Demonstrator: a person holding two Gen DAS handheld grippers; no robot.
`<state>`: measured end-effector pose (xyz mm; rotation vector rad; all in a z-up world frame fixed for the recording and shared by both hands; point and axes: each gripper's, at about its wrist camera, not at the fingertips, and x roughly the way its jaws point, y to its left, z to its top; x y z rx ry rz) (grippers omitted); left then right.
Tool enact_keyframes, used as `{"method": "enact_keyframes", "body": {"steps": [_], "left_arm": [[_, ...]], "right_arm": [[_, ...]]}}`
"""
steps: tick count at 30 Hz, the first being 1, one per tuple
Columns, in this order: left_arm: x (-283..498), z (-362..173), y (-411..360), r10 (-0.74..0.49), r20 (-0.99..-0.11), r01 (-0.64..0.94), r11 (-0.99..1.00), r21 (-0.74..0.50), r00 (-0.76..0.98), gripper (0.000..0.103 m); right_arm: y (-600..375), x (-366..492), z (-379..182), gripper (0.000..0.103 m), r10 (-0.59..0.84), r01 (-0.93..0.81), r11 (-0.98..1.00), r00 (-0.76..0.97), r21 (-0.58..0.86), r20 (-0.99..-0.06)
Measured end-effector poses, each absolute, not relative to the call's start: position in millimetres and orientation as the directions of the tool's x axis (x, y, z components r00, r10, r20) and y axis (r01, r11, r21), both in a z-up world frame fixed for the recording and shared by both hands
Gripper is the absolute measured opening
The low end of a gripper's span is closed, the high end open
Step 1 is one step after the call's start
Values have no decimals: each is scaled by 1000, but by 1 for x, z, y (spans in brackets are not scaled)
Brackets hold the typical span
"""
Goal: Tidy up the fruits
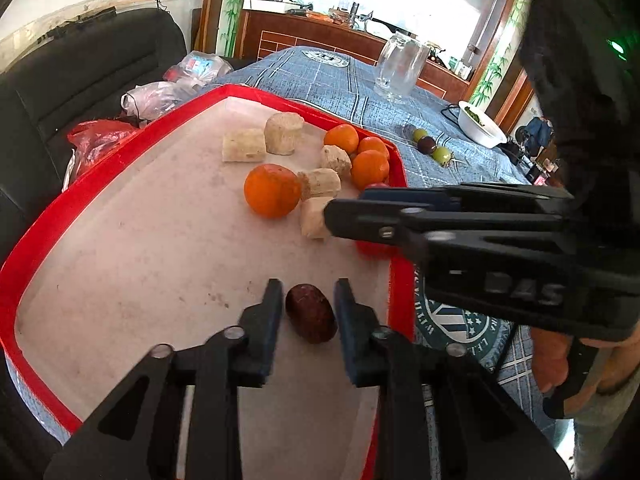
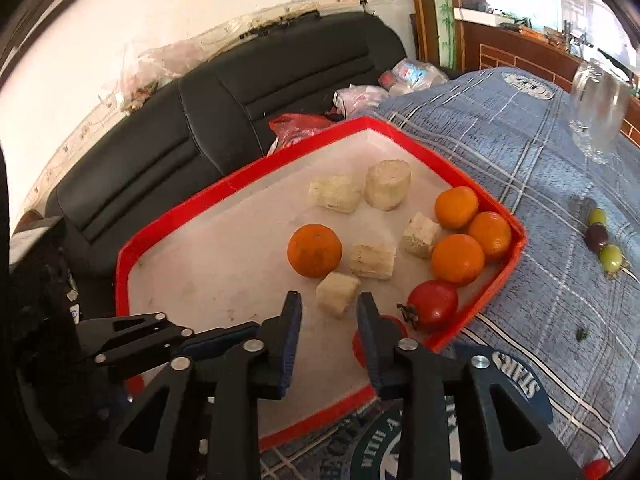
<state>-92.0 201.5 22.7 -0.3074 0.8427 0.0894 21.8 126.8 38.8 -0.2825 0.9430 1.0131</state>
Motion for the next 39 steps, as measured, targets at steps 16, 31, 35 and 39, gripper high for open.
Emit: {"method": "enact_keyframes", "body": {"steps": [16,31,35,39], "left_arm": [[-117,53,195,142,-706,-258,964,-59,693,75],[-132,59,198,272,-688,-356,934,21,673,85],[-138,60,198,294,-688,-380,924,28,663,85],[-142,60,193,286,-693,-379,925,20,662,85]], "right_arm": [[62,-14,74,84,661,-770,587,277,250,-698],[18,-48,89,91,650,-751,623,341,219,-679],[10,-55,89,92,648,-746,629,347,219,-678],[4,-58,88,92,645,-735,639,350,228,-679]]}}
